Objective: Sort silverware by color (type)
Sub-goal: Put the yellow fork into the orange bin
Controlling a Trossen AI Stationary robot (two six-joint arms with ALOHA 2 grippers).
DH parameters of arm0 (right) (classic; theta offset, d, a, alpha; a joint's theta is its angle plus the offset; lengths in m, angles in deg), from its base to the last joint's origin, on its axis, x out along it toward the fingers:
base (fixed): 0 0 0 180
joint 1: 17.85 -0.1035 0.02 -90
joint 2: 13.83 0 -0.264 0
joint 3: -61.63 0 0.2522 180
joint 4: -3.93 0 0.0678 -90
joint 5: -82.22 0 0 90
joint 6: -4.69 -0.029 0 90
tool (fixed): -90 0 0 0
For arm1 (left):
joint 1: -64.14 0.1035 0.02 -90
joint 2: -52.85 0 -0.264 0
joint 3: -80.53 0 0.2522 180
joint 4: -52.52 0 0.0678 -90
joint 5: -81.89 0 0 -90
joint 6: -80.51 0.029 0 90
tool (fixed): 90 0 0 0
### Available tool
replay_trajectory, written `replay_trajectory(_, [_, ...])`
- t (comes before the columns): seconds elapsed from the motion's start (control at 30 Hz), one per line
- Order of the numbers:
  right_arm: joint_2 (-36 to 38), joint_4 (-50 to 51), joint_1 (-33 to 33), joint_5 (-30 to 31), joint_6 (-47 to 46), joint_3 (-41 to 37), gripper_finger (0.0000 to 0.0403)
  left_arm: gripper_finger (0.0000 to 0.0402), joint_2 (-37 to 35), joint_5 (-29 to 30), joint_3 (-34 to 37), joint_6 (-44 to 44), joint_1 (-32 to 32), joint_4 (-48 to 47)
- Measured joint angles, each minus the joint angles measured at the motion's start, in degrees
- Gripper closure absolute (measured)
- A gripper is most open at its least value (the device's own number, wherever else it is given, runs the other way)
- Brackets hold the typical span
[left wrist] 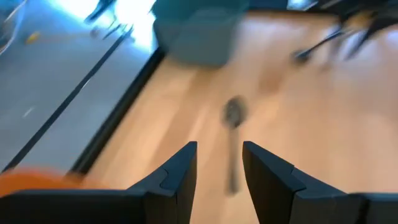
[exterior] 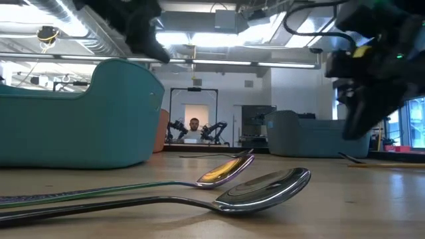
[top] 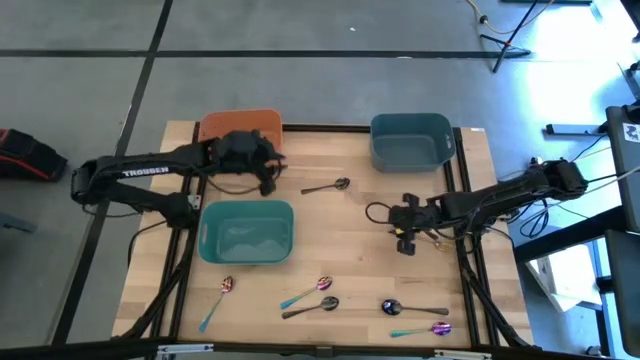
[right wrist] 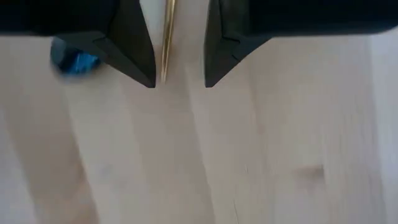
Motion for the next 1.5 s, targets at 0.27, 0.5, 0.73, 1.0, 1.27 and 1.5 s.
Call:
replay_trajectory(0.27, [2.52, 15.59, -3.95, -5.97, -13.89, -0.16, 0.0278, 0.0276, 6.44, 0.18, -0.07, -0.23, -13.85, 9.72])
replay_trajectory(0.5, [-0.07, 16.23, -4.24, -6.55, -12.9, -2.42, 0.0278, 0.0276, 15.67, 0.41, -0.04, 1.83, -18.92, 18.11])
replay_trajectory(0.73, [-2.91, 14.25, -4.24, -7.2, -11.83, -4.04, 0.0304, 0.0276, 21.49, 0.44, -0.02, 2.8, -19.81, 25.38])
replay_trajectory(1.0, [-4.03, 14.18, -4.24, -6.54, -9.6, -4.0, 0.0395, 0.0276, 23.5, 0.45, 0.0, 2.76, -19.78, 27.84])
replay_trajectory(1.27, [-4.0, 14.0, -4.21, -4.13, -6.46, 1.47, 0.0398, 0.0276, 23.48, 0.46, 0.0, 2.78, -19.78, 28.52])
replay_trajectory(1.5, [-4.03, 4.25, -4.19, 4.48, 3.84, 4.85, 0.04, 0.0275, 23.48, 3.46, 0.0, 2.16, -19.54, 28.84])
